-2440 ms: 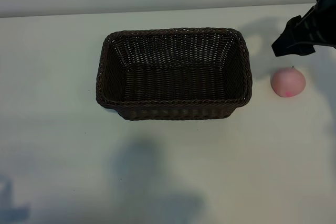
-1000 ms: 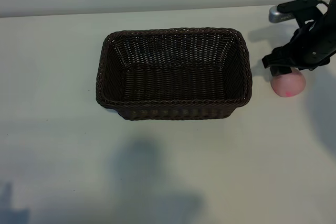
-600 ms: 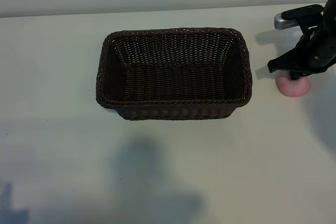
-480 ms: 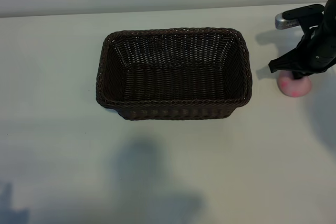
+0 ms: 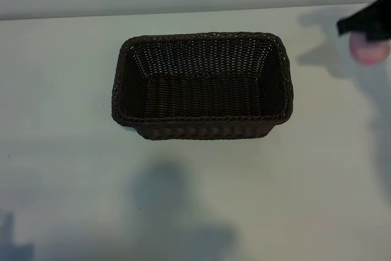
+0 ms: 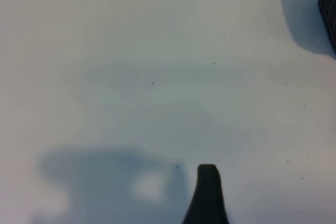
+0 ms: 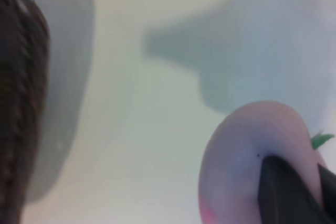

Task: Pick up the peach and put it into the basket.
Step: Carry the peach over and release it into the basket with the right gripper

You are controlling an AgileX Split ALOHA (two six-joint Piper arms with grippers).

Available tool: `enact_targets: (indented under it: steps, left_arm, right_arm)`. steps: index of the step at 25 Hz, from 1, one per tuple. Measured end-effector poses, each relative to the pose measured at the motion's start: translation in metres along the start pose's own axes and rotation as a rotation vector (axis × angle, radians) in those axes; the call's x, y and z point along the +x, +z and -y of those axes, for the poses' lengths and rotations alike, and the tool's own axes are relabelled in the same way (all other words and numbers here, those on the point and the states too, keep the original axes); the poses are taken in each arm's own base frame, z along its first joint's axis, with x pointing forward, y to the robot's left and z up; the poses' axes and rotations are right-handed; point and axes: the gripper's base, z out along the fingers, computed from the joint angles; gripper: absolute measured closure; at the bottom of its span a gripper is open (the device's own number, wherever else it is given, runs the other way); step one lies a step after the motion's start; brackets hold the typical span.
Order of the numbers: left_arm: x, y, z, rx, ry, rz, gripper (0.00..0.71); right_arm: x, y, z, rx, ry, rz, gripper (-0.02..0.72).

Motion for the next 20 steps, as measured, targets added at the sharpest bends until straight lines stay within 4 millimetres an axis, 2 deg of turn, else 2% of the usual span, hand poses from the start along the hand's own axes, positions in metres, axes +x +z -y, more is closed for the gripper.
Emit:
enact_targets:
  steps: [4,9,12,20]
  left_arm:
    - [0.0,0.0,0.0,0.0,0.0,0.0,0.115]
    - [0.0,0.0,0.0,0.0,0.0,0.0,0.115]
    - [0.0,0.0,0.0,0.0,0.0,0.0,0.115]
    - [0.0,0.0,0.0,0.0,0.0,0.0,0.115]
  right_arm:
    - [-0.015,-0.025,0.001,-0.003,-0.017,0.03,0.656]
    - [-0.017,-0.03,-0.01,-0.032,-0.067,0.011,0.656]
    - [-0.017,-0.03,-0.033,-0.087,-0.105,0.009,0.656]
    - [-0.009,-0.039,-0.112,-0.242,-0.257,0.037,0.656]
